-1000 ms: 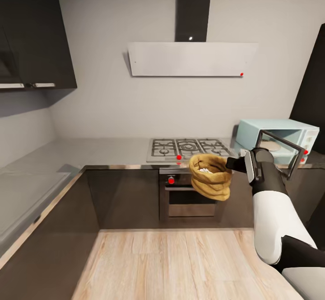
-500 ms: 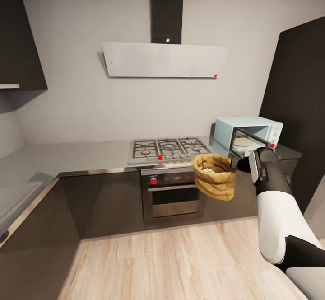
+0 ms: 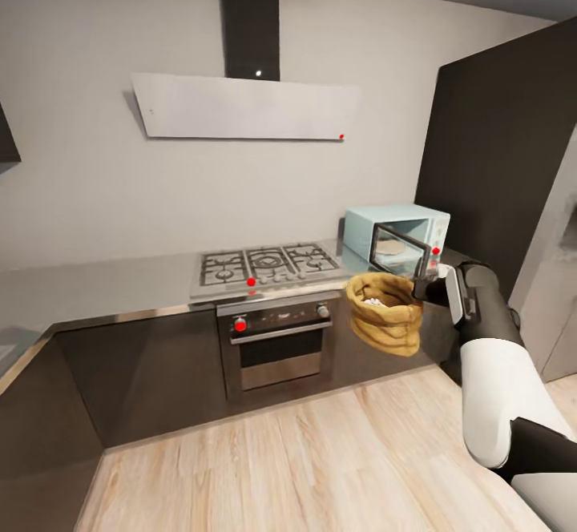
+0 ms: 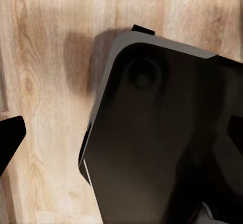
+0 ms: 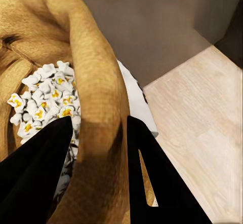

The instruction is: In the kitchen, take the popcorn bag from the countertop, put it into the microwave, and heat it until the popcorn is cooked so the cooked popcorn ends up inside the bag.

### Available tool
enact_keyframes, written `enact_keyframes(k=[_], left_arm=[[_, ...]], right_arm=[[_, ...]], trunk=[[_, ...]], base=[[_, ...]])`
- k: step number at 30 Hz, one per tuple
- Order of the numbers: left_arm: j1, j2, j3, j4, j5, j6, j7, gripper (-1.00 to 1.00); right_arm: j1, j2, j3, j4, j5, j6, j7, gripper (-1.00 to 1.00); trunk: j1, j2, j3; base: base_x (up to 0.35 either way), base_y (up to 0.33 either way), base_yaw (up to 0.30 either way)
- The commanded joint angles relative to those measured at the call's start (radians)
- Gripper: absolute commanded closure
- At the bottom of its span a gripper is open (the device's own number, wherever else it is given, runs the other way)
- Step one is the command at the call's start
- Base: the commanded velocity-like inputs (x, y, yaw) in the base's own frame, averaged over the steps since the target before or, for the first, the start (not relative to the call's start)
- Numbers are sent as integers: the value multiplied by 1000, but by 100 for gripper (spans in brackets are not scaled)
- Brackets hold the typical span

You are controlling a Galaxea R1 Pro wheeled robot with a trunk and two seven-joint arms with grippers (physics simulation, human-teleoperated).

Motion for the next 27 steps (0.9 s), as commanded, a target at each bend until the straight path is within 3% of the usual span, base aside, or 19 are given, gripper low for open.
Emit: enact_keyframes(k=[1,11,24,27], left_arm=[[0,-1,1,-2,4,-2,2,-100],[0,-4,1,-1,4,-2,2,-100],[0,-4,1,-2,4,-2,2,-100],[0,-4,1,-2,4,-2,2,-100]], right_arm=[[-1,0,-1,0,6,3,4,100],[-1,-21,-2,1,4,3,4,100],[-1,-23,-3,1,4,3,4,100],[-1,-35,-2,2,4,3,4,100]], trunk=[[0,-1,-1],[0,-1,3],[0,-1,8],[0,-1,9]], base=[[0,0,-282],[0,0,-282],[0,0,-282],[0,0,-282]])
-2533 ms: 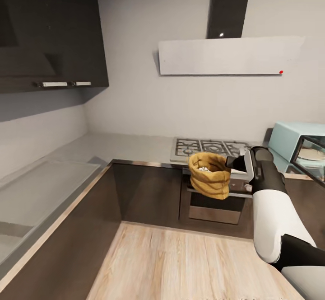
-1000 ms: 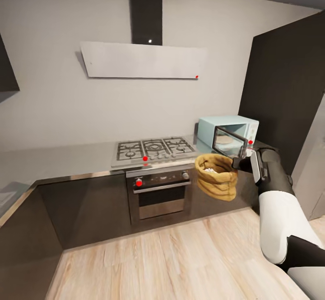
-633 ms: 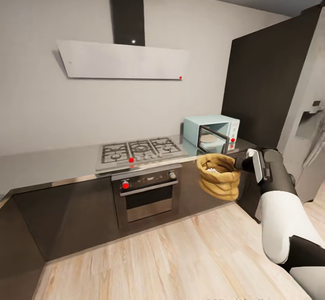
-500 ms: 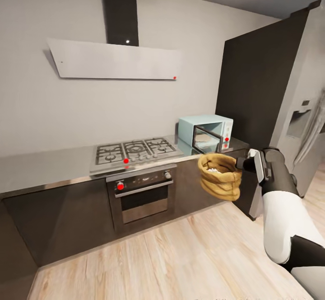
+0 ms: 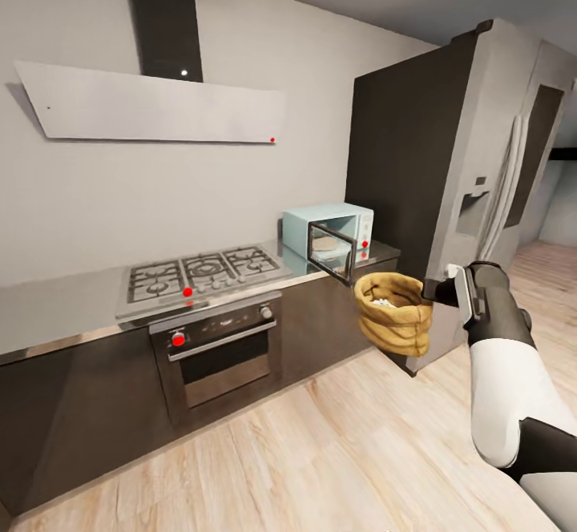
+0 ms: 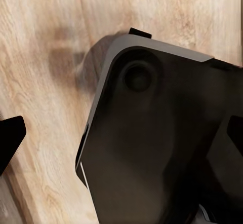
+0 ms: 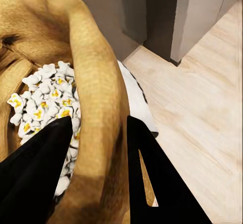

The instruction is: In the kitchen, take the popcorn bag from the countertop, put it into the microwave, and heat it until the popcorn is cooked so the cooked popcorn ends up inside the bag.

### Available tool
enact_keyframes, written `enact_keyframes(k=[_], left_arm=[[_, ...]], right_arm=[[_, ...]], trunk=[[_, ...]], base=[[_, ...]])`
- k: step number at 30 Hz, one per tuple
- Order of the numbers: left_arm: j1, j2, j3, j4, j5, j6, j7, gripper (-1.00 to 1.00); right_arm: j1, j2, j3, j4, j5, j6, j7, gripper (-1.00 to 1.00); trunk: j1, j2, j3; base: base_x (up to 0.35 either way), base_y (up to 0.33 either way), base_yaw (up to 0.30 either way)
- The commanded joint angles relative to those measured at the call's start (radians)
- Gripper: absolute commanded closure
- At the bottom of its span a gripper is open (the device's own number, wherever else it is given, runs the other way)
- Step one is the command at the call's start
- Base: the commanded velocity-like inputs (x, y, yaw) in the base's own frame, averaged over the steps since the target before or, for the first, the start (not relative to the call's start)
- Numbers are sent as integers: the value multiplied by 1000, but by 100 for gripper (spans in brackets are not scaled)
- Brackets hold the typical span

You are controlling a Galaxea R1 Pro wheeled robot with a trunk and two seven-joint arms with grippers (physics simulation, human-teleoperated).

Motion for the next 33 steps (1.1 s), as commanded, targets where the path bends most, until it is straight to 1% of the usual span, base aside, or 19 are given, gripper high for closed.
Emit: enact_keyframes(k=[1,20,29,33], left_arm=[[0,0,1,-1,4,-2,2,-100],[0,-3,0,0,3,-2,2,-100],[0,-2,0,0,3,-2,2,-100],[0,-2,0,0,3,-2,2,-100]], right_arm=[[-1,-2,-1,0,4,3,4,100],[0,-9,-2,11,1,3,13,100],[0,-9,-2,13,1,3,20,100],[0,-9,-2,40,1,3,20,100]], trunk=[[0,-1,-1],[0,-1,2],[0,-1,-2],[0,-1,-5]], base=[[0,0,-282],[0,0,-286],[0,0,-289],[0,0,-281]])
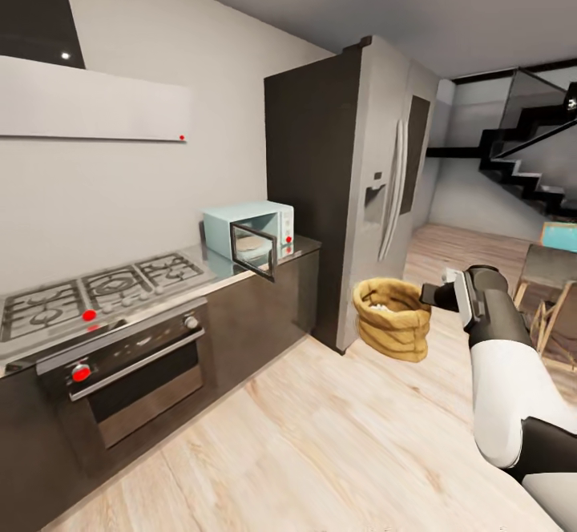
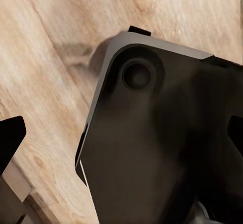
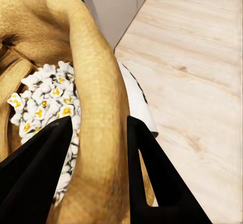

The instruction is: In the kitchen, take the popcorn bag from the countertop, put it into the microwave, and heat it until the popcorn is cooked so the cooked popcorn ends up inside the bag.

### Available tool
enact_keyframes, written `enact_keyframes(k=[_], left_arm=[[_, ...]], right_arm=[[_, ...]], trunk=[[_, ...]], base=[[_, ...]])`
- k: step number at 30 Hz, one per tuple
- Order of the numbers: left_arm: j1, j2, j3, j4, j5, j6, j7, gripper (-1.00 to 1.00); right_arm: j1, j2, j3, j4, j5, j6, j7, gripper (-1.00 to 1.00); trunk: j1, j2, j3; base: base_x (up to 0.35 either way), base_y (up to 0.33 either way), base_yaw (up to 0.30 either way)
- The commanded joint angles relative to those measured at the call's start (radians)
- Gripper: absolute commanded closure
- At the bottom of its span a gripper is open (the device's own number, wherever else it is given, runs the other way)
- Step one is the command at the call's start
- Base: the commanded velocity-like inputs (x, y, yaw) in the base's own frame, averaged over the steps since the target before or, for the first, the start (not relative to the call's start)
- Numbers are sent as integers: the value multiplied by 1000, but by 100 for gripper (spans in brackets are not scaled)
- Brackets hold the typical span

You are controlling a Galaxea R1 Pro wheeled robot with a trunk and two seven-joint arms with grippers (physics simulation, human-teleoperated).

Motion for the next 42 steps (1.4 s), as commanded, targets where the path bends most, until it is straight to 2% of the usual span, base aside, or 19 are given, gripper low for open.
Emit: enact_keyframes(k=[1,7,13,23,42], left_arm=[[0,1,1,-1,4,-2,2,-100],[0,0,1,-2,5,-2,2,-100],[0,1,1,-3,6,-2,2,-100],[0,0,1,-2,6,-2,3,-100],[0,3,-2,8,10,10,3,-100]], right_arm=[[-1,1,-1,2,8,3,6,100],[-1,1,-1,4,8,3,8,100],[-1,1,-1,12,7,3,43,100],[-1,1,-1,12,7,3,44,100],[-1,14,11,40,15,3,43,100]], trunk=[[0,-1,-2],[0,-1,-7],[0,-1,-13],[0,-1,-22],[0,-1,-24]], base=[[0,0,-278],[0,0,-269],[0,0,-247],[5,0,-256],[303,0,-31]])
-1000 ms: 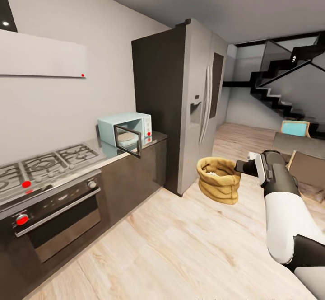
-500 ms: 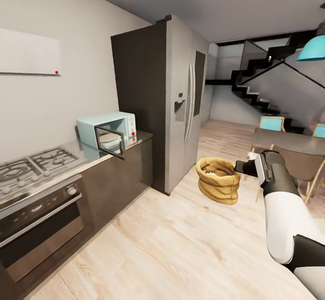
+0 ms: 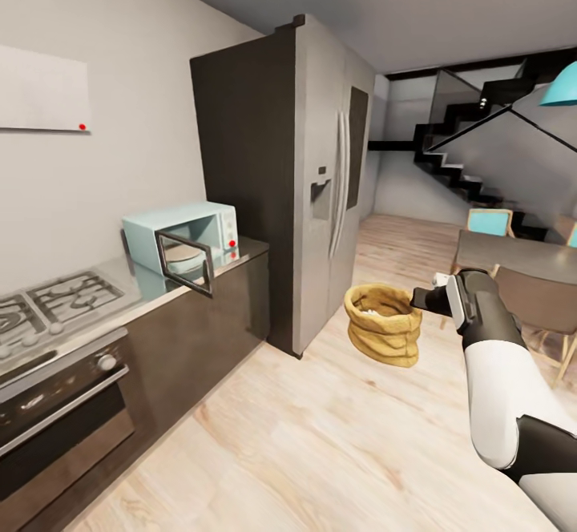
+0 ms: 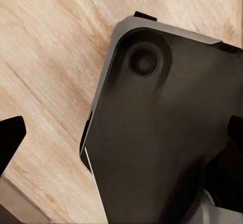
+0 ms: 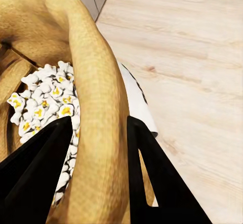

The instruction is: In the kitchen, take the popcorn bag from the countertop, put it into the microwave, and heat it until the popcorn is cooked so the cooked popcorn ends up inside the bag.

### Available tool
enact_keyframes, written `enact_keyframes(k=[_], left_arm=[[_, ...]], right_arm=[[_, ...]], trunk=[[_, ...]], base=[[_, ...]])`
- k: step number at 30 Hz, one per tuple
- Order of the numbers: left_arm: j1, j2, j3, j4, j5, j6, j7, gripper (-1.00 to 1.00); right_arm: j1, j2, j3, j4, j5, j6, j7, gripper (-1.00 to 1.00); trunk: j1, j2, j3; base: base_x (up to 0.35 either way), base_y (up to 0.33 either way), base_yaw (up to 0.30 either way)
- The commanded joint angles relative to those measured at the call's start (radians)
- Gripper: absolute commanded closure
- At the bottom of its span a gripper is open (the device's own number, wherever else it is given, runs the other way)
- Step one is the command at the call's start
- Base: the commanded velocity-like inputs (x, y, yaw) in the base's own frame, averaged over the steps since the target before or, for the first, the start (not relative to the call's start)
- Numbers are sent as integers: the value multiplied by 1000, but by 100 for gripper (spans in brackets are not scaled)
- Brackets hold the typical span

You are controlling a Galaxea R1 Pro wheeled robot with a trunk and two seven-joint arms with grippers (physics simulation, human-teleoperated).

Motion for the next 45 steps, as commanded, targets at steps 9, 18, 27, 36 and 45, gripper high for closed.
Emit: enact_keyframes(k=[9,18,27,36,45], left_arm=[[0,-3,1,1,4,-1,3,-100],[0,-4,1,2,6,1,18,-100],[0,-6,2,2,4,-1,57,-100],[0,-5,6,-1,2,-12,57,-100],[0,-5,7,-10,1,-13,57,-100]], right_arm=[[-1,-5,-2,-1,12,4,9,100],[-1,-8,0,-1,13,4,9,100],[-1,-12,0,-2,14,4,9,100],[-1,-12,1,-2,14,4,9,100],[-1,-12,1,-2,14,4,9,100]], trunk=[[1,-1,-1],[1,-1,-1],[1,-1,-1],[1,-1,-1],[1,-1,-1]], base=[[322,-48,0],[319,-147,0],[314,-175,2],[281,-219,234],[158,-144,268]])
